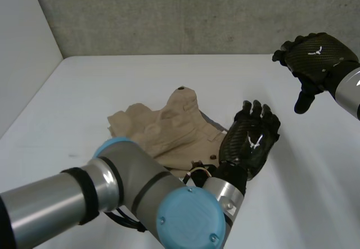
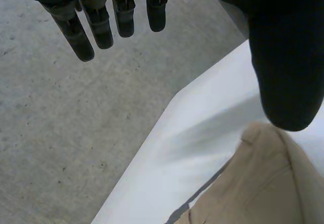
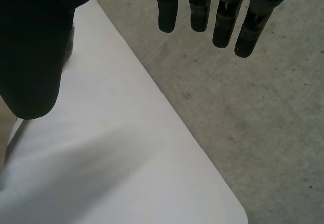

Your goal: Fold the shorts.

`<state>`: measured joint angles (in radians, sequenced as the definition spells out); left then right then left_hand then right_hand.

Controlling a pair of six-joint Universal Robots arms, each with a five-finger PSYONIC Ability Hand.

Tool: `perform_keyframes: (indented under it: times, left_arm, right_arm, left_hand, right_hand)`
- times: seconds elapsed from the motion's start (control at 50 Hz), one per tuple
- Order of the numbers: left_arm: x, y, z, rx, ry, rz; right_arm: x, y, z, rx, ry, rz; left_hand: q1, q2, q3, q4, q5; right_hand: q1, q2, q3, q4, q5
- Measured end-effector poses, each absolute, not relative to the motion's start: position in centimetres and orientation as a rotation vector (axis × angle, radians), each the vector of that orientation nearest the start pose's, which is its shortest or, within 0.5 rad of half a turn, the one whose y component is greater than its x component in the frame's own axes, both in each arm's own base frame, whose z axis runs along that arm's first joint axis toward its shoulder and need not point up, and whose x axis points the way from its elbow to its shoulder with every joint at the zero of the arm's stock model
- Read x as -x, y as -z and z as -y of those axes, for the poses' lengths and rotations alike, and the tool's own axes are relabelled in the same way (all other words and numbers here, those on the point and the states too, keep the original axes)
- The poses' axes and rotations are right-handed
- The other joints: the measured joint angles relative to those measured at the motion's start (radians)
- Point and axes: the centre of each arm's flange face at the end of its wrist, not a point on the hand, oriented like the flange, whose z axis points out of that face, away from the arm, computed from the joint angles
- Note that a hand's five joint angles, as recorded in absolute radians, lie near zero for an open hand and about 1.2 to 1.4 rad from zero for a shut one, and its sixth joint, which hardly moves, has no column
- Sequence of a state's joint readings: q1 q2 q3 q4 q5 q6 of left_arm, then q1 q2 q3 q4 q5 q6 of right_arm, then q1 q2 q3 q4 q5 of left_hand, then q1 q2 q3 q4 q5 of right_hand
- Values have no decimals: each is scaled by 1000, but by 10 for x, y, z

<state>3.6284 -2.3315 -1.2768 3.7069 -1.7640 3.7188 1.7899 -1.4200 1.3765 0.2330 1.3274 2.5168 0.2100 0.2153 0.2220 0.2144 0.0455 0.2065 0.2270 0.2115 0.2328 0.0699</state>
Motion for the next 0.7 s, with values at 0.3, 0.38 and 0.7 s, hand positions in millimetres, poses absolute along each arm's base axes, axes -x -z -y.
perform_keyframes:
  times: [0.3,0.38,0.7]
  left_arm:
    - [354,-208,212,-1102,2314,-1873]
    - [310,-215,235,-925,2229,-1995]
    - [242,-175,243,-526,1764,-2603]
  right_arm:
    - [-223,-306,284,1024,2028,-2121]
    - [-232,-288,281,1074,1913,-2130]
    - [-286,-173,258,1822,1494,-1926]
  left_hand:
    - [0,-6,0,0,0]
    - [4,-3,1,2,2]
    - [81,79,72,81,77]
  right_hand:
    - [0,0,0,0,0]
    - [0,0,0,0,0]
    - [6,10,19,9,7]
